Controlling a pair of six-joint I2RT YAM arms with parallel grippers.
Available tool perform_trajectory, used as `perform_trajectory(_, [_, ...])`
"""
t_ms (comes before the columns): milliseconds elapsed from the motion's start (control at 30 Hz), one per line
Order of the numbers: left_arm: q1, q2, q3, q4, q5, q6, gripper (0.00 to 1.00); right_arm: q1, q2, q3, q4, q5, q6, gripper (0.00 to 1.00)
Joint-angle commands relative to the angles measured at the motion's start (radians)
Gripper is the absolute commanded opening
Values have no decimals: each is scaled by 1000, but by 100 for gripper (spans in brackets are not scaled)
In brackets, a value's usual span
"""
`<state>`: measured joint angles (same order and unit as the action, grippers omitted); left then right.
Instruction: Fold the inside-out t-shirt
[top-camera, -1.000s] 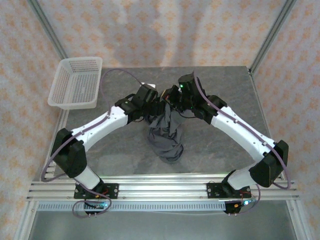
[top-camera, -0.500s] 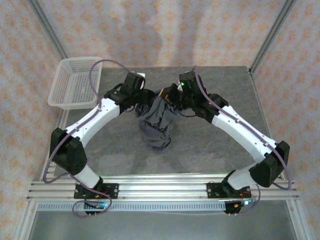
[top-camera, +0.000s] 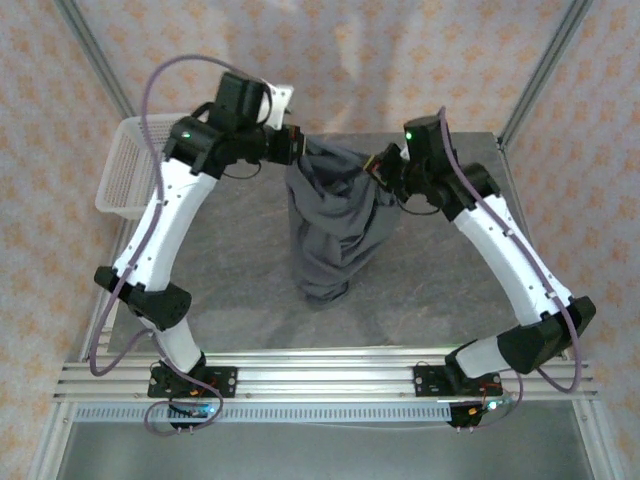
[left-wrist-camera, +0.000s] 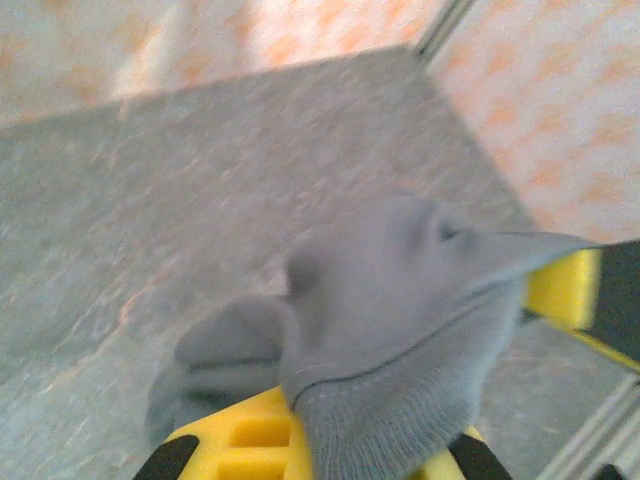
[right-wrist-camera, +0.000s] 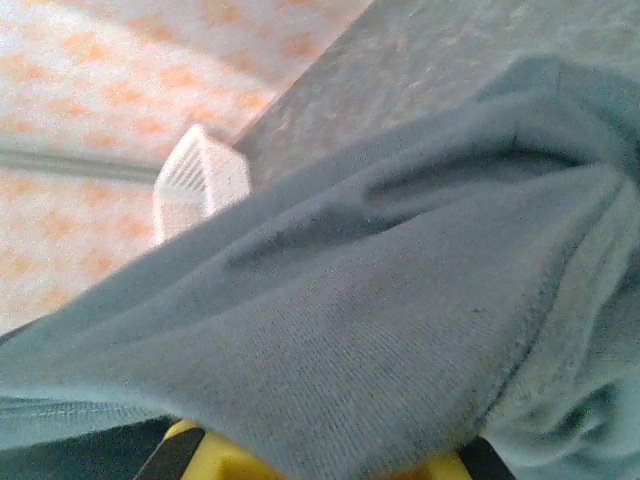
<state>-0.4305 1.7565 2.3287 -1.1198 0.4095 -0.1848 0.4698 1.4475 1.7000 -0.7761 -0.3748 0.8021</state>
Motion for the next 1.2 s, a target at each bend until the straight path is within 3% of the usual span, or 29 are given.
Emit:
perform_trajectory(0, [30, -18, 113, -160, 93, -20, 0, -15, 91, 237, -245, -40, -128, 0])
perform_trajectory(67, [29, -74, 40, -17, 187, -34, 0, -13, 105, 326, -272, -42, -175, 0])
perform_trajectory(133, [29, -149, -75, 140, 207, -42, 0, -14, 86, 376, -254, -54, -240, 0])
perform_trajectory(200, [29, -222, -184, 250, 117, -30, 0, -13, 41, 425, -276, 96, -255, 0])
perform_trajectory(267, [29, -256, -225, 258, -70, -18, 0, -14, -60, 404, -155, 127, -306, 0])
perform_trajectory(333, [34, -260, -208, 244, -130, -19, 0, -13, -187, 292, 48, 136, -288, 0])
perform_trajectory(433, [34, -274, -205, 369, 116, -39, 0, -14, -304, 123, 414, -115, -196, 0])
perform_trajectory(500, [23, -289, -206, 487, 247, -89, 0, -14, -281, 190, 424, -261, -192, 0])
perform_trajectory(533, [10, -301, -204, 527, 259, -98, 0, -14, -272, 233, 376, -277, -222, 0])
perform_trajectory(600, [-12, -328, -211, 555, 176, -81, 0, -12, -278, 251, 287, -158, -258, 0])
perform_trajectory(633, [-16, -339, -213, 551, 108, -81, 0, -10, -289, 196, 336, -156, -212, 0])
perform_trajectory(700, [-16, -357, -212, 530, -5, -79, 0, -8, -272, 125, 483, -349, -121, 0])
perform_trajectory(733, [-15, -362, -211, 494, -112, -83, 0, -10, -246, 149, 445, -387, -128, 0])
perform_trajectory(767, [-15, -360, -209, 453, -224, -89, 0, -12, -231, 186, 340, -331, -182, 0])
perform_trajectory(800, [-12, -349, -203, 387, -361, -112, 0, -13, -230, 202, 226, -176, -239, 2])
perform_trajectory(833, [5, -328, -190, 314, -429, -146, 0, -13, -234, 173, 158, -1, -236, 7])
perform_trajectory(900, [40, -278, -178, 217, -378, -180, 0, -36, -181, 159, -65, 244, -182, 7])
perform_trajectory(933, [44, -249, -180, 181, -337, -193, 0, -54, -123, 172, -185, 276, -189, 3])
perform_trajectory(967, [44, -226, -196, 158, -298, -199, 0, -63, -73, 167, -246, 274, -216, 2])
perform_trajectory(1033, [44, -181, -282, 124, -200, -255, 0, -68, 16, 91, -273, 241, -258, 11])
perform_trajectory(1167, [42, -166, -548, 236, -65, -396, 0, -71, 119, 16, -265, 191, -273, 28])
